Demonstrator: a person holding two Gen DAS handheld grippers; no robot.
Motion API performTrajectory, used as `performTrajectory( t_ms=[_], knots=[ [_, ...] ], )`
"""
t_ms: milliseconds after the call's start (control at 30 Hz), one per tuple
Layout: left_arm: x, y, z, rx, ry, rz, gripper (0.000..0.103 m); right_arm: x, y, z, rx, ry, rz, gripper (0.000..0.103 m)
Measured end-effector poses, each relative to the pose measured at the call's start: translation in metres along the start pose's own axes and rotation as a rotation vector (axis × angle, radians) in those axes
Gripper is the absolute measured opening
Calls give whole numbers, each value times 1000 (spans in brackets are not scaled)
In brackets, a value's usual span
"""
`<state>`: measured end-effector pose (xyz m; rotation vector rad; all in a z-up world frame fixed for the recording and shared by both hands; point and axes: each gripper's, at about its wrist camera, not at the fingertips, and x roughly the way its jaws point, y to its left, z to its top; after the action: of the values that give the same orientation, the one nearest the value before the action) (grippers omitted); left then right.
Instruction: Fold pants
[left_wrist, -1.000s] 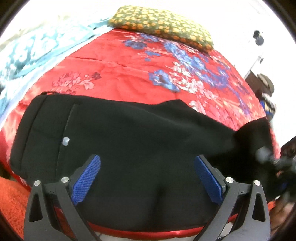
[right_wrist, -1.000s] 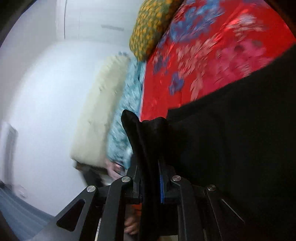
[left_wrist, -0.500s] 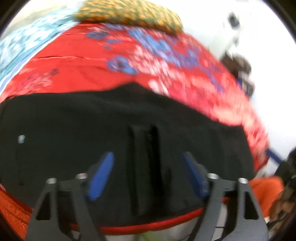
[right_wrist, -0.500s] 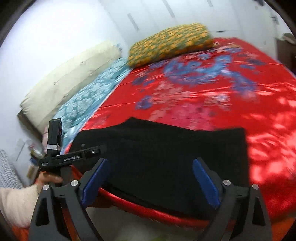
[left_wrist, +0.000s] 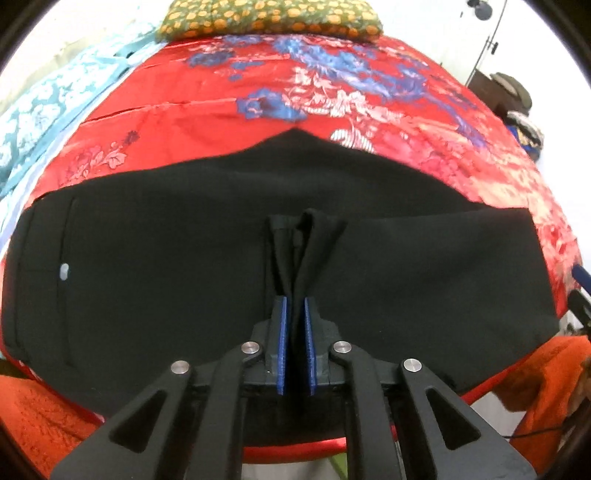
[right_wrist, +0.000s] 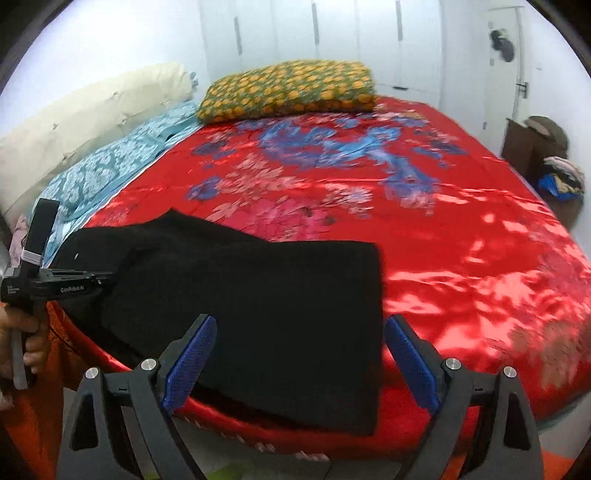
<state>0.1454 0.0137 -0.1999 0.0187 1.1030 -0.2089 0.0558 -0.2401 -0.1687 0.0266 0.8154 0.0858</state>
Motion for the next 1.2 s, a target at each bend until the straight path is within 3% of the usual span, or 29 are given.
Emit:
performTrajectory(
  t_ms=[33,100,133,167,233,400,467,600,700,833,933,1000,1200],
  knots=[
    [2,-4,-1,25,-2,28,20,12,4,-1,-9,32,12,92],
    [-1,-2,-1,18,-5,55,46,42,10,-7,-27,122,23,92],
    [-6,4,-1,-16,-13,51,66,57,12,-13,-40,173,15,92],
    [-12,12,-1,-47,-30,36,76,67,15,-18,-59,198,-14,94],
    [-28,31,2,-139,-95,-14,82,66,20,-22,-88,174,-31,100],
    [-42,52,5,-236,-196,19,83,70,16,-23,-82,176,-32,103],
    [-47,40,3,-196,-234,6,83,69,17,-25,-82,172,-33,103],
    [-43,-13,1,42,-259,-12,83,68,19,-26,-85,162,-40,103],
    [-18,-38,-4,154,-196,30,83,68,20,-26,-87,155,-44,103],
    [18,-35,-11,155,-62,55,87,67,21,-28,-82,154,-55,103],
    [22,-21,-11,89,-48,39,100,67,22,-29,-89,151,-64,103],
    [24,-18,-10,59,-29,8,101,67,22,-29,-90,145,-67,103],
    [23,-17,-14,73,-35,21,102,59,21,-24,-86,134,-63,103]
  ],
)
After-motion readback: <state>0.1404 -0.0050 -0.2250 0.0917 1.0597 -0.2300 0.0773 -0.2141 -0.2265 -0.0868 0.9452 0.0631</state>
